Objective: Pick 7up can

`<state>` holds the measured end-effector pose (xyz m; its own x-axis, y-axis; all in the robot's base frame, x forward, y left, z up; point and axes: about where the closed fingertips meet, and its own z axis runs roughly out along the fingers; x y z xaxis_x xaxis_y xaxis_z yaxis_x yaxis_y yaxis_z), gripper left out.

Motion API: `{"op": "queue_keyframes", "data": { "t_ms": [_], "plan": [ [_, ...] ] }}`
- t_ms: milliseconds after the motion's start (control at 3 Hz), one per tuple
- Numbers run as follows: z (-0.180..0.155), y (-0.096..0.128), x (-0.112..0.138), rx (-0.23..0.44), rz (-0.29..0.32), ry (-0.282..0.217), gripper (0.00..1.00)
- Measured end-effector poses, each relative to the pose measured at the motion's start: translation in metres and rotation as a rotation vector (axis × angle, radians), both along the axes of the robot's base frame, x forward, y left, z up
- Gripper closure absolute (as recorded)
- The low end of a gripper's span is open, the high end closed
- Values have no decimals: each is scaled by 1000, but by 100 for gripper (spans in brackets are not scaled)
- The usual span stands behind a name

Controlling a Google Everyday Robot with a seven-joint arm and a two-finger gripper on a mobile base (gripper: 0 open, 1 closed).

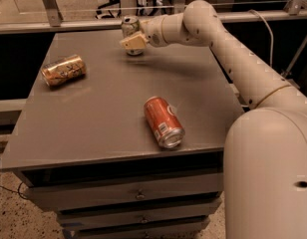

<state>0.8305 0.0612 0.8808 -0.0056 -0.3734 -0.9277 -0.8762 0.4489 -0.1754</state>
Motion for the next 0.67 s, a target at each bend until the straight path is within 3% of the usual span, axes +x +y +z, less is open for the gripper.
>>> {"op": "queue_keyframes", "data": {
  "t_ms": [667],
  "plan": [
    [22,-28,-36,35,-8,-29,88]
  ]
}}
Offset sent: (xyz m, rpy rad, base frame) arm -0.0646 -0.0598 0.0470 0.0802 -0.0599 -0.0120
